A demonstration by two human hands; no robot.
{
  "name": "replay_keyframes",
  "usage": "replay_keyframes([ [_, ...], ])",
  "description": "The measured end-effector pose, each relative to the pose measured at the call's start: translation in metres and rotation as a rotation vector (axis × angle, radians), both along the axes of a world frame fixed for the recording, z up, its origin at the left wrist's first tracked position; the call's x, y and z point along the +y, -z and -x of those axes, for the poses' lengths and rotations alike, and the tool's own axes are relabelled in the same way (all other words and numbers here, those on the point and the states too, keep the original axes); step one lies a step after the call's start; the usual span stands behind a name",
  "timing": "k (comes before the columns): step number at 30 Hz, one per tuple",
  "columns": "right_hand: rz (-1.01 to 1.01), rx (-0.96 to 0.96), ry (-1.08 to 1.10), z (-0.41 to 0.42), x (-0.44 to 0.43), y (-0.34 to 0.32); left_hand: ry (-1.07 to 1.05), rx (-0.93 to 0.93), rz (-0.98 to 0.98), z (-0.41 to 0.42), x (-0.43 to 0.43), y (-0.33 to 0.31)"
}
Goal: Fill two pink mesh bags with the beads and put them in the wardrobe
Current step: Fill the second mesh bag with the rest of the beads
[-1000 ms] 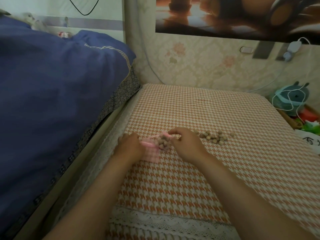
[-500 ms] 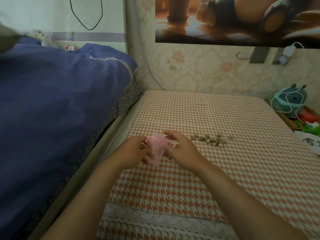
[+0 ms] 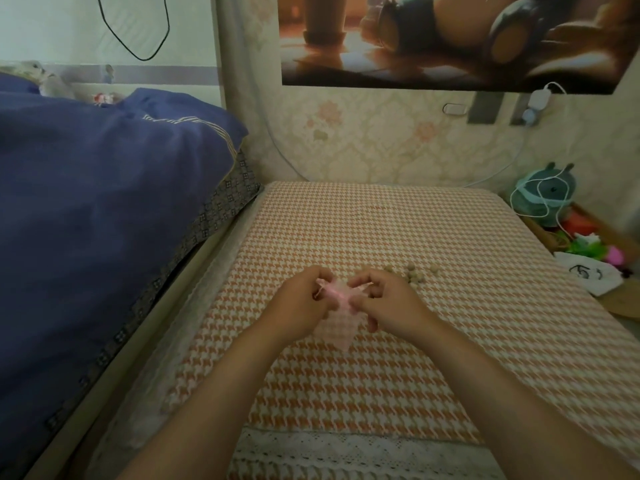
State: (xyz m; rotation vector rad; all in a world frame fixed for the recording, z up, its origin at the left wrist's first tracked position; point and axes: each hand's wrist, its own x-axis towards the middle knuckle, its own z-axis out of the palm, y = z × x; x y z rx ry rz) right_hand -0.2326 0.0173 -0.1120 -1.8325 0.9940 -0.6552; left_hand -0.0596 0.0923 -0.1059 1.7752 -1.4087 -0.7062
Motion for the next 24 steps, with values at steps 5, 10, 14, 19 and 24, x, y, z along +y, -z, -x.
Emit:
replay_keyframes([
  [5,0.168,0.185,0.035,0.028,-0.013,0.012,0.094,-0.028,-0.059,0.024,-0.020,0.012],
  [10,0.145,0.278,-0.028,0.053,-0.026,0.018,0.240,-0.212,-0.098,0.045,-0.041,0.011],
  [14,0.231,0.336,-0.022,0.064,-0.038,0.017,0.267,-0.210,-0.115,0.060,-0.056,0.007],
  [19,0.296,0.382,-0.032,0.064,-0.047,0.012,0.126,-0.139,-0.121,0.064,-0.067,0.002],
  [24,0.247,0.262,0.126,0.063,-0.064,0.020,-0.018,-0.094,-0.153,0.057,-0.066,0.006],
])
